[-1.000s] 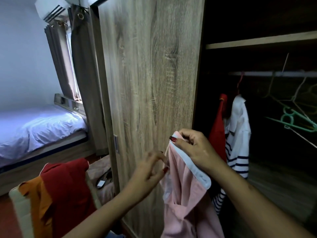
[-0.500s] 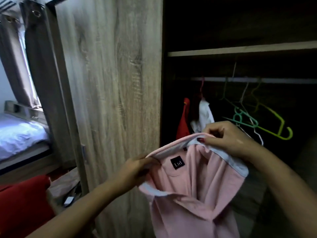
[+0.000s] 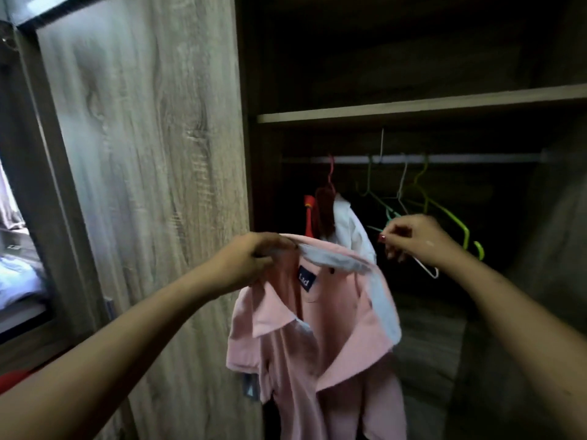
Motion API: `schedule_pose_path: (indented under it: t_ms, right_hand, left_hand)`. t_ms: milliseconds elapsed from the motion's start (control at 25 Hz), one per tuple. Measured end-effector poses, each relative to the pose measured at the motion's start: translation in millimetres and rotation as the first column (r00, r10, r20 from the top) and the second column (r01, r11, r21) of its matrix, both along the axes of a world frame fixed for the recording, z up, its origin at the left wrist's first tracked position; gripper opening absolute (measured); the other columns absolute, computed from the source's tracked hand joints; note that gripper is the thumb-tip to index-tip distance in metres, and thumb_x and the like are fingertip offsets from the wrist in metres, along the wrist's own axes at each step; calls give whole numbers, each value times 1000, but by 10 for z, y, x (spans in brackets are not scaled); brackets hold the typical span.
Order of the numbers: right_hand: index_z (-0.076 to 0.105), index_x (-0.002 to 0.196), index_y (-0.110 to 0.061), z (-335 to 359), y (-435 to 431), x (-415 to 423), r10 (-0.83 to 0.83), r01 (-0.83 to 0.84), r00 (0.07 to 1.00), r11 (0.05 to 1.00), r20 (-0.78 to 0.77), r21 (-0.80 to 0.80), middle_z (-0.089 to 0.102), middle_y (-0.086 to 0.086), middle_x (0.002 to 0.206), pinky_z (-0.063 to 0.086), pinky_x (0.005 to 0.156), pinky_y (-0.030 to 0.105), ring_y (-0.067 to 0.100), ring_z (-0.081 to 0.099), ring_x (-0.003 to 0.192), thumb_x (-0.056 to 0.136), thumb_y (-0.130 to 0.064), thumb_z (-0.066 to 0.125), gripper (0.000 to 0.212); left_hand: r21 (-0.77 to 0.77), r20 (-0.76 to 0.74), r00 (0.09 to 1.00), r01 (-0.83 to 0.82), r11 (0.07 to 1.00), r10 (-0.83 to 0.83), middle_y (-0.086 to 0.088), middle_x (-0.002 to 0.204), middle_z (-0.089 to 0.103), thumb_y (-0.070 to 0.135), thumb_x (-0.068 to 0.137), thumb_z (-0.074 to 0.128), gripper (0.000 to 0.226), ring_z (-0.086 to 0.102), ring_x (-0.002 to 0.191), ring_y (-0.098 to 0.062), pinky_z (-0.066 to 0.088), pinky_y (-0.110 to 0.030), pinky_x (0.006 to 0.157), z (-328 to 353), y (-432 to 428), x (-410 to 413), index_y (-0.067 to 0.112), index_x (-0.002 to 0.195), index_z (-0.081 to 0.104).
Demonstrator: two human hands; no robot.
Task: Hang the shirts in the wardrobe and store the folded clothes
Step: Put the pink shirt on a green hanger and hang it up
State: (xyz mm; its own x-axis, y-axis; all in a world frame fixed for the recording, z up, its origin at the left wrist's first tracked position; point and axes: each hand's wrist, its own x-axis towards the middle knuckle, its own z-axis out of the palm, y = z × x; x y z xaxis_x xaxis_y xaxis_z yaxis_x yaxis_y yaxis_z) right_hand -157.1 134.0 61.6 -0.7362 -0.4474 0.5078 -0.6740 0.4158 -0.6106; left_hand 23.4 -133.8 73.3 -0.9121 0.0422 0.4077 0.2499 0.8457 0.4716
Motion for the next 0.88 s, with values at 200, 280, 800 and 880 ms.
schedule_pose_path:
  t_ms: [200, 280, 800, 880]
  right_hand:
    - [67, 111, -5, 104, -31, -492, -390, 378, 860, 920, -328, -102, 71, 15, 103, 48, 85, 26, 25, 66, 95, 83, -2, 62, 29]
    - [63, 119, -6, 68, -112, -684, -419, 421, 864, 905, -280, -53, 68, 17, 111, 50, 88, 35, 31, 64, 100, 85, -2, 59, 35]
    - [64, 114, 2, -213, -393, -1175, -426, 401, 856, 905, -292, -144, 60, 24, 112, 42, 95, 34, 38, 55, 108, 84, 8, 50, 33]
    - [60, 116, 4, -326, -407, -1140, -413, 371, 842, 911, -347, -181, 57, 26, 109, 38, 94, 34, 41, 52, 106, 84, 10, 48, 36]
  left_hand:
    - [-95, -5, 998, -67, 993, 67, -4, 118, 66, 9, 71, 49, 51, 60, 109, -17, 46, -28, 94, -24, 50, -100, 14, 120, 62]
    - [-133, 1, 995, -103, 986, 104, -2, 119, 64, -3, 79, 53, 47, 59, 109, -16, 44, -25, 93, -32, 41, -131, 14, 122, 60]
    - [-73, 96, 979, -171, 983, 177, -3, 112, 61, -11, 81, 50, 47, 61, 106, -20, 49, -34, 94, -56, -134, -309, 11, 122, 59]
    - [-61, 106, 977, -181, 982, 186, -1, 112, 61, -10, 82, 51, 47, 60, 107, -20, 49, -34, 95, -68, -136, -315, 12, 122, 59]
